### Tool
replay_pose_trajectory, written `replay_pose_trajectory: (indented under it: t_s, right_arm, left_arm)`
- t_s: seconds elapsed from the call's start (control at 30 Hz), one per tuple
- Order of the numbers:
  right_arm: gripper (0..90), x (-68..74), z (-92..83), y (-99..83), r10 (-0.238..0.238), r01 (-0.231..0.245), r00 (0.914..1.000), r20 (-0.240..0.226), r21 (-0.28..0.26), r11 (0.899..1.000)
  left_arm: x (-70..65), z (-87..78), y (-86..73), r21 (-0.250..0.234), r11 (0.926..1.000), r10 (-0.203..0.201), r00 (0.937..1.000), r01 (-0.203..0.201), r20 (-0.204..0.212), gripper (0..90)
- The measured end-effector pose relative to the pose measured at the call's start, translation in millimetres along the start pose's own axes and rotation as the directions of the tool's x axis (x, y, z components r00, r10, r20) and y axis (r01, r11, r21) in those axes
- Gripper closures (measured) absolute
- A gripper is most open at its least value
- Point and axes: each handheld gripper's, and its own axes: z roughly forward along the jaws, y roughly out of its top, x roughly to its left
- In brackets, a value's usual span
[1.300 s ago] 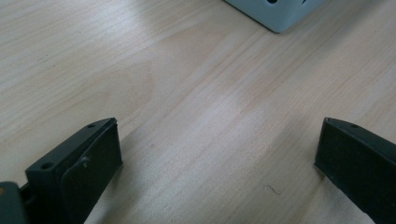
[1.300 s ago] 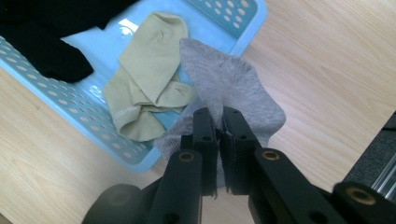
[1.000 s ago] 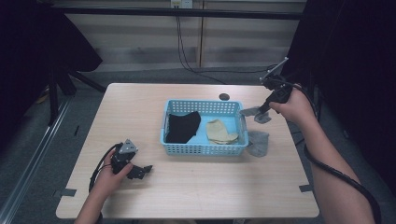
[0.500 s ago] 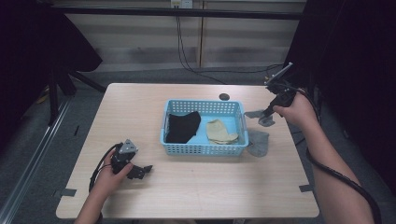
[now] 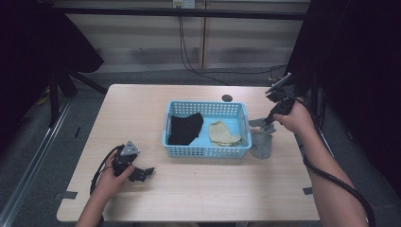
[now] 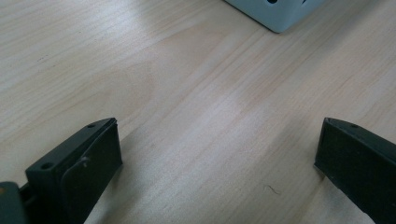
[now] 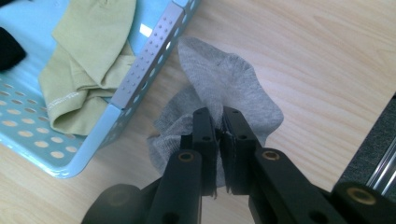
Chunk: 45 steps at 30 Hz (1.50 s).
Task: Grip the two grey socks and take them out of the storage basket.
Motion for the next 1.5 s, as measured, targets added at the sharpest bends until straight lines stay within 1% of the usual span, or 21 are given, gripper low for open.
replay_pose_trajectory:
  t_s: [0.1, 0.23, 0.33, 0.37, 0.53, 0.63, 0.67, 0.77, 0.8, 0.83, 0.87, 0.9, 0.97, 1.0, 1.1, 1.13, 1.17, 1.27, 1.37, 1.47, 1.5]
  right_arm:
    - [84.6, 0.9, 10.5, -1.1, -0.003, 0.003, 1.0000, 0.001, 0.005, 1.000]
    - [83.8, 0.6, 17.9, -3.5, 0.003, -0.003, 1.0000, -0.003, 0.015, 1.000]
    - [83.3, -0.1, 19.9, -5.1, 0.003, -0.003, 1.0000, -0.007, 0.014, 1.000]
    - [83.2, -0.3, 21.2, -6.7, 0.007, -0.007, 0.9999, -0.011, 0.014, 1.000]
    - [82.9, -0.7, 22.3, -9.4, 0.007, -0.007, 0.9998, -0.018, 0.011, 1.000]
    - [78.5, 0.4, 23.0, -10.8, 0.010, -0.010, 0.9994, -0.033, 0.009, 1.000]
    - [76.7, 1.4, 23.1, -11.0, 0.005, -0.004, 0.9996, -0.027, 0.016, 1.000]
    - [65.9, 5.2, 22.9, -12.1, 0.004, -0.004, 0.9998, -0.020, 0.015, 1.000]
    - [65.9, 5.2, 22.9, -12.1, 0.004, -0.004, 0.9998, -0.020, 0.015, 1.000]
    - [60.6, 7.8, 22.2, -13.1, -0.001, 0.001, 0.9997, -0.024, 0.019, 1.000]
    - [60.6, 7.8, 22.2, -13.1, -0.001, 0.001, 0.9997, -0.024, 0.019, 1.000]
    - [56.7, 10.0, 21.5, -14.6, -0.008, 0.009, 0.9998, -0.019, 0.017, 1.000]
    - [53.4, 11.6, 20.2, -16.2, -0.013, 0.013, 0.9996, -0.024, 0.013, 1.000]
    - [53.4, 11.6, 20.2, -16.2, -0.013, 0.013, 0.9996, -0.024, 0.013, 1.000]
    - [47.1, 12.5, 16.3, -21.3, -0.013, 0.014, 0.9994, -0.033, 0.003, 1.000]
    - [47.1, 12.5, 16.3, -21.3, -0.013, 0.014, 0.9994, -0.033, 0.003, 1.000]
    - [44.0, 11.8, 15.0, -25.0, -0.010, 0.010, 0.9994, -0.034, -0.007, 1.000]
    - [39.4, 11.6, 14.6, -31.0, -0.011, 0.011, 0.9990, -0.043, -0.002, 1.000]
    - [37.4, 12.5, 15.4, -38.6, -0.028, 0.028, 0.9992, -0.029, -0.002, 1.000]
    - [36.5, 13.5, 16.0, -44.9, -0.030, 0.030, 0.9989, -0.037, -0.014, 0.999]
    - [35.9, 15.8, 17.1, -50.4, -0.041, 0.040, 0.9988, -0.029, -0.024, 0.999]
  left_arm:
    - [0.0, 0.0, 0.0, 0.000, 1.0000, 0.000, 1.0000, 0.000, 0.001, 0.0]
    - [0.2, -0.1, 0.1, 0.000, 1.0000, 0.004, 1.0000, -0.004, -0.001, 0.0]
    - [-0.1, 0.0, 0.0, -0.002, 1.0000, -0.002, 1.0000, 0.002, -0.002, 0.0]
    - [0.7, -0.5, 0.1, 0.008, 0.9999, 0.011, 0.9999, -0.011, 0.000, 0.0]
    - [0.6, -0.5, 0.1, 0.007, 0.9999, 0.010, 1.0000, -0.010, 0.000, 0.0]
    - [0.7, -0.6, 0.2, 0.008, 0.9999, 0.011, 0.9999, -0.011, 0.000, 0.0]
    - [0.7, -0.6, 0.2, 0.008, 0.9999, 0.011, 0.9999, -0.011, 0.000, 0.0]
    - [0.7, -0.6, 0.2, 0.009, 0.9999, 0.012, 0.9999, -0.012, 0.001, 0.0]
    - [0.7, -0.6, 0.2, 0.009, 0.9999, 0.012, 0.9999, -0.012, 0.001, 0.0]
    - [0.6, -0.6, 0.1, 0.007, 0.9999, 0.010, 0.9999, -0.010, -0.001, 0.0]
    - [0.6, -0.6, 0.1, 0.007, 0.9999, 0.010, 0.9999, -0.010, -0.001, 0.0]
    - [0.7, -0.6, 0.1, 0.008, 0.9999, 0.011, 0.9999, -0.011, 0.000, 0.0]
    - [0.7, -0.6, 0.1, 0.008, 0.9999, 0.011, 0.9999, -0.011, 0.000, 0.0]
    - [0.7, -0.6, 0.1, 0.008, 0.9999, 0.011, 0.9999, -0.011, 0.000, 0.0]
    - [0.7, -0.7, 0.1, 0.009, 0.9999, 0.012, 0.9999, -0.012, -0.001, 0.0]
    - [0.7, -0.7, 0.1, 0.009, 0.9999, 0.012, 0.9999, -0.012, -0.001, 0.0]
    - [0.7, -0.8, 0.1, 0.010, 0.9999, 0.013, 0.9999, -0.013, -0.001, 0.0]
    - [0.7, -0.7, 0.1, 0.008, 0.9999, 0.011, 0.9999, -0.011, -0.001, 0.0]
    - [0.7, -0.7, 0.1, 0.009, 0.9999, 0.012, 0.9999, -0.012, -0.001, 0.0]
    - [0.6, -0.7, 0.1, 0.009, 0.9999, 0.012, 0.9999, -0.012, -0.001, 0.0]
    - [0.7, -0.7, 0.1, 0.009, 0.9999, 0.012, 0.9999, -0.012, -0.001, 0.0]
